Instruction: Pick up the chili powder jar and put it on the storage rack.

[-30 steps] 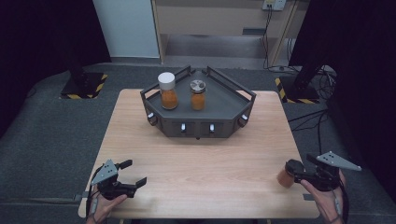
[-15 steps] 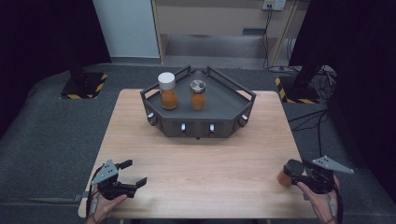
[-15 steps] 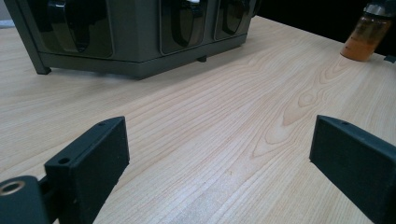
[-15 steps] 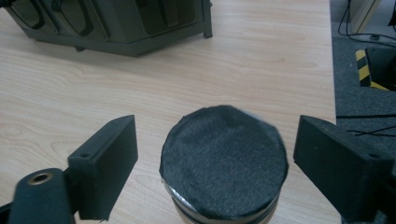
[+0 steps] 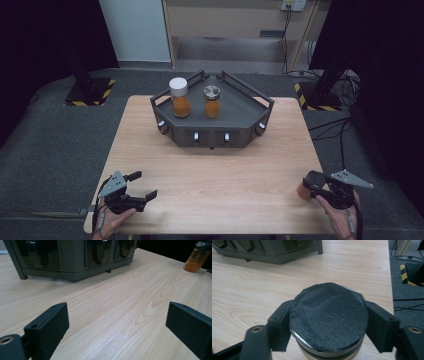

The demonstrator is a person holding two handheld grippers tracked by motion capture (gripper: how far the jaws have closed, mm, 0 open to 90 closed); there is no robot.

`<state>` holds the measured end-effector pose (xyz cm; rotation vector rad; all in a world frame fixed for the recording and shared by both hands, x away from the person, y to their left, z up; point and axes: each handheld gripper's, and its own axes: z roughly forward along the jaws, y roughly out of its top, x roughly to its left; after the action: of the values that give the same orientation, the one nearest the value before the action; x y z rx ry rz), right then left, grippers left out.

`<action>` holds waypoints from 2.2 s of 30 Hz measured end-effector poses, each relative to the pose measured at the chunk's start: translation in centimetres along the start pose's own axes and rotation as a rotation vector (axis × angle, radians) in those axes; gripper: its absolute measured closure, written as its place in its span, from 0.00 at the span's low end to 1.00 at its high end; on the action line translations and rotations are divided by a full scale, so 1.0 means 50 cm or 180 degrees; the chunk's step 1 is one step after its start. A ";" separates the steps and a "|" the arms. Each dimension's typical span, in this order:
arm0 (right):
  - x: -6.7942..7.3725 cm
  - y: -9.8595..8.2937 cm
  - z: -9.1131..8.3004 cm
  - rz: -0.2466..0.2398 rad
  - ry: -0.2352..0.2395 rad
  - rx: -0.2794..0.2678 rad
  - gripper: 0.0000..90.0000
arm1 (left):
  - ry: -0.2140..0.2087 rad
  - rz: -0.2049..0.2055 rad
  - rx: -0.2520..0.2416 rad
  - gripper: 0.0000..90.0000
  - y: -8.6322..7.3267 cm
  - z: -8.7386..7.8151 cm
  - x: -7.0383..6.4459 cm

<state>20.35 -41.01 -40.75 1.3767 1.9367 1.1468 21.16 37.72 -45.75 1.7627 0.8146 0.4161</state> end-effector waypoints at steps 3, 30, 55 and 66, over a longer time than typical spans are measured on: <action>0.004 0.004 -0.001 -0.0064 -0.0023 0.0016 0.36 | -0.0001 0.0000 0.0003 0.04 0.000 0.001 0.000; 0.035 0.070 0.031 -0.0380 0.0189 0.0089 0.37 | -0.0002 -0.0008 0.0008 0.04 0.000 0.001 0.001; 0.097 0.176 0.101 -0.0742 0.0639 0.0143 0.38 | -0.0008 -0.0011 0.0006 0.05 0.000 0.001 0.002; 0.122 0.228 0.123 -0.0842 0.0771 0.0146 0.38 | -0.0017 -0.0005 0.0008 0.04 0.000 0.001 0.002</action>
<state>28.70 -31.66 -33.84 1.0008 2.2478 1.1889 21.27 37.75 -45.80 1.7648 0.8131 0.4095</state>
